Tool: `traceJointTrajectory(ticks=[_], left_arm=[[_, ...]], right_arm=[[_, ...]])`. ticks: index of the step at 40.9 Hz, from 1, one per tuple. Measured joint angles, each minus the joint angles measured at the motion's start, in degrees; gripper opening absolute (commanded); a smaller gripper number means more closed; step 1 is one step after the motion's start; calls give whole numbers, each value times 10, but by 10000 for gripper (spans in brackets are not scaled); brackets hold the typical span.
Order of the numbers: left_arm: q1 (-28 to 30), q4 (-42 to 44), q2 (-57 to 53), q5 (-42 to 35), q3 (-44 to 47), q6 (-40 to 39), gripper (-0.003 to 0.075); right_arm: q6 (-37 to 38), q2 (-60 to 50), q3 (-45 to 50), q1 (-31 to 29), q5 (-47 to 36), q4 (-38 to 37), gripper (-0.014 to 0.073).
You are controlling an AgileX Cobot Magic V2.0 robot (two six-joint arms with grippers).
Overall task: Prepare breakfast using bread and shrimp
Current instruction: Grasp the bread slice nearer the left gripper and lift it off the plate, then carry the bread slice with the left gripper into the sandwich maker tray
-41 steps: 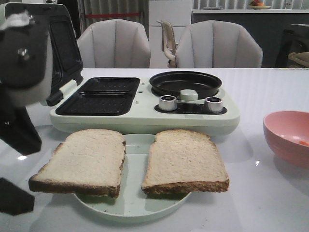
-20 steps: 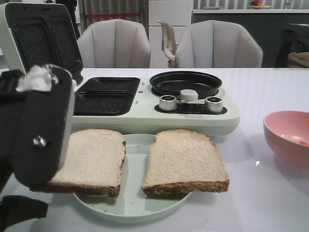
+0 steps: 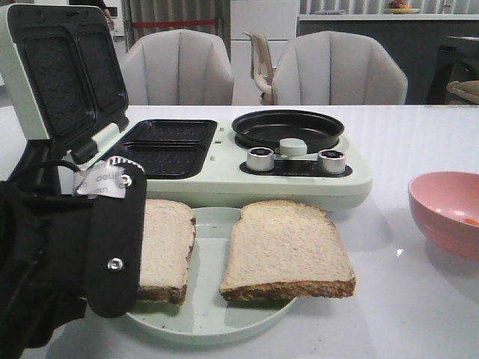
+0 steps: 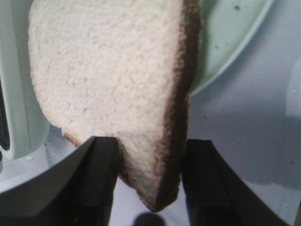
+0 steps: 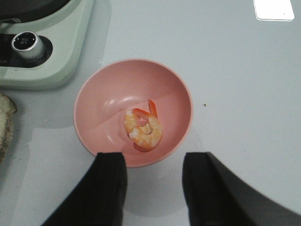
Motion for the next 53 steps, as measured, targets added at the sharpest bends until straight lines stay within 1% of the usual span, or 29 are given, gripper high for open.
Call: traceJointTrajectory(ticks=[8,15,24,30,35,42,47,53], left_arm=[[0,11,1,-1,-1,-7,200],[0,13,1,1,-2,-7,96],[0,-14,-17,17,-2,-7,101],[0,-27,-86,44,-2,-7,101],[0,-21,-160,68,-2,-5,101],[0,-11,-235,78,-25,16,101],[14,17,-236,77,-57,19,101],[59,71,-199,67,-95,21,101]], right_arm=[[0,0,0,0,0,0,412],[-1,0,0,0,0,0,412],[-1,0,0,0,0,0,412],[-1,0,0,0,0,0,412],[-1,0,0,0,0,0,412],[-1,0,0,0,0,0,412],[-1,0,0,0,0,0,412],[-1,0,0,0,0,0,412]])
